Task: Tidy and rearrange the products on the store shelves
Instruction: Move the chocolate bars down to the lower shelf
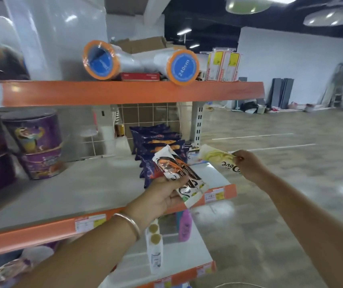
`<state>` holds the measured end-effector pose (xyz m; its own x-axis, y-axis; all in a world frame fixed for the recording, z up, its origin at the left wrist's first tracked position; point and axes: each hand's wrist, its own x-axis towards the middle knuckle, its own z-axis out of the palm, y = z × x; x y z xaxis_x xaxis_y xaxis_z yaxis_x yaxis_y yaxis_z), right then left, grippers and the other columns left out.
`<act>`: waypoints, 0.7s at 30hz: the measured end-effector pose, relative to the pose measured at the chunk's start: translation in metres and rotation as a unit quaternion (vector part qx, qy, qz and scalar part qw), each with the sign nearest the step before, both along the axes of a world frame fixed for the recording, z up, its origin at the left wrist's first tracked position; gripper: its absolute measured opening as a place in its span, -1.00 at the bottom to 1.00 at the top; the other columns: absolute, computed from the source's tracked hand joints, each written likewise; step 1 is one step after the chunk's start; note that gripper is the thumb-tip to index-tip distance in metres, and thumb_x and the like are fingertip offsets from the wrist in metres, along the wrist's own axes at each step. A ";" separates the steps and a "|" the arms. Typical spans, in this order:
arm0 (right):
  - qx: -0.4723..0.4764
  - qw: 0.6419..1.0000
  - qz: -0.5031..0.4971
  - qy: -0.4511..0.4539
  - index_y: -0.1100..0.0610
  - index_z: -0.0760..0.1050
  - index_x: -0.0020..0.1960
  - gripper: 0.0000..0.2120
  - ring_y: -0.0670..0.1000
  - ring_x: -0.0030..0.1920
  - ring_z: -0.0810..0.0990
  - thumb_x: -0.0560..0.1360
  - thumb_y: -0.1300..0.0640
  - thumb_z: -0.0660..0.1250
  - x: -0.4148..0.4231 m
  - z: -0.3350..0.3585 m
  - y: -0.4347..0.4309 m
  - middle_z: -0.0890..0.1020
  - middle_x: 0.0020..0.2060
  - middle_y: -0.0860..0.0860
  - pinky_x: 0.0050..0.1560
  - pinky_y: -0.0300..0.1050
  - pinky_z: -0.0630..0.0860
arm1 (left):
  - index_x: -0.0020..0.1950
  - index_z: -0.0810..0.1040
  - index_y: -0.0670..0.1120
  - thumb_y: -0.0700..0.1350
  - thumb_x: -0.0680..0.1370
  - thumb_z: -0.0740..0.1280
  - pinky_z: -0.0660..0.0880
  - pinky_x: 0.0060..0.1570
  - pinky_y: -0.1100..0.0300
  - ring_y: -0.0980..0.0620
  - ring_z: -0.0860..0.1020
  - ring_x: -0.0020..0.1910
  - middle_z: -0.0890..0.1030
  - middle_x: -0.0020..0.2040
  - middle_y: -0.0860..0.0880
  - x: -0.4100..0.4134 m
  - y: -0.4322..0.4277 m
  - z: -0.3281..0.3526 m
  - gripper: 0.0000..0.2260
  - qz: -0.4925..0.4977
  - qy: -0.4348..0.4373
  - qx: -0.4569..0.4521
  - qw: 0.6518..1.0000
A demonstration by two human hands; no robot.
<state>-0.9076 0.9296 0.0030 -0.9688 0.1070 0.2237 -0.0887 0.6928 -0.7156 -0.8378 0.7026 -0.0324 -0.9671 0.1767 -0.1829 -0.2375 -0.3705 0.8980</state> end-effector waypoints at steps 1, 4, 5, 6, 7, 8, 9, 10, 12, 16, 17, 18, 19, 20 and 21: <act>0.001 1.000 -0.005 -0.007 0.33 0.54 0.10 -0.75 0.06 -0.20 0.43 0.54 0.36 0.13 -0.012 -0.005 0.007 0.50 -0.19 0.16 -0.35 -0.23 0.26 | 0.04 0.56 -0.21 -0.30 0.45 0.40 0.62 -0.38 0.15 0.01 0.69 -0.32 0.71 -0.25 -0.10 -0.004 0.006 -0.002 -0.82 0.004 -0.003 0.002 1.000; 0.017 0.999 0.001 -0.036 0.36 0.53 0.11 -0.76 0.06 -0.24 0.42 0.54 0.37 0.15 -0.047 -0.024 0.018 0.49 -0.27 0.13 -0.27 -0.21 0.28 | 0.01 0.58 -0.18 -0.27 0.44 0.42 0.65 -0.20 0.03 -0.05 0.68 -0.21 0.71 -0.14 -0.14 -0.014 0.024 -0.011 -0.83 0.000 -0.002 -0.009 1.000; 0.029 0.999 0.008 -0.039 0.32 0.54 0.10 -0.77 0.06 -0.21 0.42 0.55 0.36 0.15 -0.059 -0.029 0.019 0.49 -0.24 0.13 -0.25 -0.19 0.31 | 0.02 0.58 -0.18 -0.26 0.43 0.42 0.63 -0.12 0.00 -0.07 0.68 -0.17 0.71 -0.09 -0.15 -0.018 0.029 -0.013 -0.82 -0.003 -0.001 -0.021 1.000; 0.049 0.998 0.018 -0.038 0.25 0.55 0.08 -0.78 0.07 -0.16 0.42 0.55 0.33 0.15 -0.070 -0.034 0.017 0.51 -0.18 0.15 -0.20 -0.15 0.38 | 0.02 0.58 -0.17 -0.25 0.43 0.42 0.62 -0.09 0.01 -0.07 0.67 -0.15 0.70 -0.07 -0.16 -0.021 0.034 -0.016 -0.82 -0.004 0.000 -0.031 1.000; 0.075 0.996 0.026 -0.038 0.16 0.54 0.09 -0.78 0.09 -0.11 0.44 0.56 0.30 0.15 -0.080 -0.039 0.015 0.55 -0.10 0.17 -0.11 -0.09 0.44 | 0.00 0.58 -0.16 -0.26 0.44 0.42 0.63 -0.12 0.03 -0.05 0.67 -0.18 0.71 -0.09 -0.14 -0.026 0.040 -0.019 -0.85 -0.002 0.001 -0.031 1.000; 0.113 0.992 0.029 -0.040 0.11 0.54 0.13 -0.75 0.11 -0.04 0.47 0.57 0.26 0.15 -0.086 -0.041 0.011 0.56 0.01 0.19 0.00 -0.04 0.47 | -0.03 0.59 -0.16 -0.27 0.45 0.40 0.64 -0.19 0.08 -0.01 0.68 -0.23 0.72 -0.14 -0.12 -0.030 0.046 -0.020 -0.88 0.002 0.001 -0.021 1.000; 0.159 0.986 0.028 -0.044 0.07 0.52 0.19 -0.72 0.15 0.05 0.49 0.57 0.23 0.13 -0.091 -0.042 0.007 0.56 0.08 0.18 0.08 -0.01 0.45 | -0.06 0.60 -0.16 -0.29 0.46 0.39 0.65 -0.25 0.13 0.02 0.68 -0.27 0.72 -0.20 -0.10 -0.034 0.052 -0.021 -0.91 0.008 0.000 -0.007 1.000; 0.194 0.980 0.033 -0.041 0.05 0.50 0.23 -0.69 0.19 0.12 0.49 0.57 0.21 0.12 -0.095 -0.042 0.002 0.55 0.13 0.17 0.14 0.00 0.43 | -0.09 0.60 -0.15 -0.30 0.46 0.38 0.64 -0.27 0.16 0.04 0.68 -0.29 0.72 -0.22 -0.08 -0.038 0.058 -0.021 -0.92 0.018 0.003 0.003 1.000; 0.216 0.974 0.062 -0.041 0.04 0.47 0.28 -0.66 0.20 0.19 0.48 0.57 0.21 0.11 -0.106 -0.043 -0.009 0.54 0.20 0.15 0.21 0.01 0.41 | -0.10 0.60 -0.14 -0.30 0.46 0.38 0.64 -0.22 0.19 0.05 0.68 -0.27 0.72 -0.21 -0.07 -0.045 0.069 -0.022 -0.91 0.035 0.016 0.008 0.999; 0.248 0.960 0.114 -0.056 0.05 0.43 0.32 -0.64 0.15 0.26 0.45 0.57 0.25 0.11 -0.128 -0.048 -0.028 0.53 0.27 0.07 0.18 -0.09 0.34 | 0.00 0.60 -0.17 -0.29 0.42 0.42 0.63 -0.15 0.18 0.00 0.69 -0.15 0.71 -0.09 -0.11 -0.054 0.092 -0.029 -0.83 0.070 0.016 0.010 0.997; 0.248 0.959 0.126 -0.058 0.06 0.46 0.29 -0.65 0.16 0.26 0.45 0.56 0.26 0.13 -0.135 -0.051 -0.030 0.54 0.25 0.12 0.14 -0.11 0.34 | 0.01 0.60 -0.18 -0.28 0.42 0.43 0.63 -0.15 0.18 -0.01 0.69 -0.14 0.71 -0.07 -0.12 -0.056 0.096 -0.032 -0.82 0.083 0.012 0.011 0.996; 0.247 0.958 0.132 -0.056 0.06 0.47 0.28 -0.65 0.18 0.25 0.44 0.55 0.26 0.14 -0.139 -0.053 -0.033 0.53 0.24 0.15 0.15 -0.10 0.35 | 0.01 0.60 -0.17 -0.28 0.43 0.43 0.63 -0.13 0.17 -0.02 0.68 -0.12 0.71 -0.06 -0.12 -0.057 0.099 -0.035 -0.82 0.097 0.012 0.007 0.995; 0.248 0.958 0.136 -0.052 0.04 0.47 0.28 -0.65 0.20 0.26 0.42 0.55 0.25 0.15 -0.144 -0.055 -0.033 0.52 0.24 0.17 0.17 -0.07 0.35 | -0.01 0.61 -0.16 -0.28 0.43 0.43 0.63 -0.13 0.16 -0.02 0.68 -0.12 0.71 -0.07 -0.12 -0.057 0.100 -0.037 -0.85 0.110 0.016 -0.001 0.994; 0.239 0.960 0.136 -0.050 0.01 0.46 0.29 -0.64 0.22 0.26 0.39 0.56 0.23 0.14 -0.148 -0.058 -0.033 0.50 0.25 0.18 0.19 -0.06 0.35 | -0.05 0.62 -0.14 -0.27 0.44 0.42 0.62 -0.14 0.17 0.00 0.68 -0.14 0.72 -0.09 -0.10 -0.056 0.100 -0.039 -0.88 0.123 0.021 -0.014 0.992; 0.233 0.961 0.140 -0.046 -0.01 0.46 0.30 -0.64 0.23 0.27 0.37 0.56 0.22 0.12 -0.153 -0.060 -0.033 0.48 0.25 0.18 0.20 -0.04 0.33 | -0.09 0.62 -0.12 -0.27 0.44 0.42 0.62 -0.15 0.18 0.02 0.68 -0.16 0.72 -0.13 -0.07 -0.054 0.098 -0.041 -0.91 0.134 0.027 -0.032 0.990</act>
